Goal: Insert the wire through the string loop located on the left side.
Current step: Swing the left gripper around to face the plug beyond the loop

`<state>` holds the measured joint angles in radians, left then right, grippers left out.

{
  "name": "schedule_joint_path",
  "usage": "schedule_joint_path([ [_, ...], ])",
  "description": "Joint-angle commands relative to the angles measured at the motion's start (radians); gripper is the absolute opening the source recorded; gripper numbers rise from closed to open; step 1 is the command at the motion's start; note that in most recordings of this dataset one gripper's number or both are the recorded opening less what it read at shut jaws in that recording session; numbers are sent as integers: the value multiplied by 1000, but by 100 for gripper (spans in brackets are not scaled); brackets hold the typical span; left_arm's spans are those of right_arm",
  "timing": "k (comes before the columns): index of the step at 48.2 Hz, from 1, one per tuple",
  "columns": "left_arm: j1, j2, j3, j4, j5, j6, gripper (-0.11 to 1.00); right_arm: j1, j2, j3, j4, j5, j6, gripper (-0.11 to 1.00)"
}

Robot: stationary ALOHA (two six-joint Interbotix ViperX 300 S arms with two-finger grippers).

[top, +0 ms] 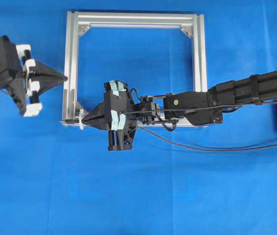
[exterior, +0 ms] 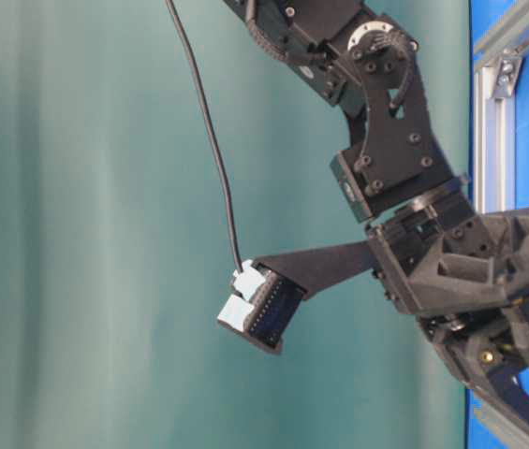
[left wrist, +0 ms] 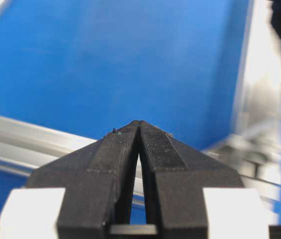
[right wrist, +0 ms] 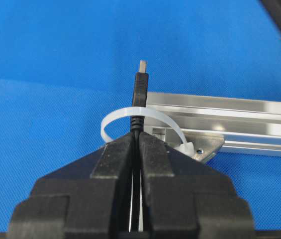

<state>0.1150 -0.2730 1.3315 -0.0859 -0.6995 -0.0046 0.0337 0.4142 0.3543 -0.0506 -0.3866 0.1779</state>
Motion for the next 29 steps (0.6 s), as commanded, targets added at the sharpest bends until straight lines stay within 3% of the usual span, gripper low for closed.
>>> schedule_joint_path([
  [1,-66,-49,9,5,-5,2,0,2,-18,-15,0,-5,0,1],
  [16,-275,-195,37,17,21,18,0,2,-20,-15,2,-5,0,1],
  [29,-278,-202,29,15,58,29,0,2,-18,-15,2,-5,0,1],
])
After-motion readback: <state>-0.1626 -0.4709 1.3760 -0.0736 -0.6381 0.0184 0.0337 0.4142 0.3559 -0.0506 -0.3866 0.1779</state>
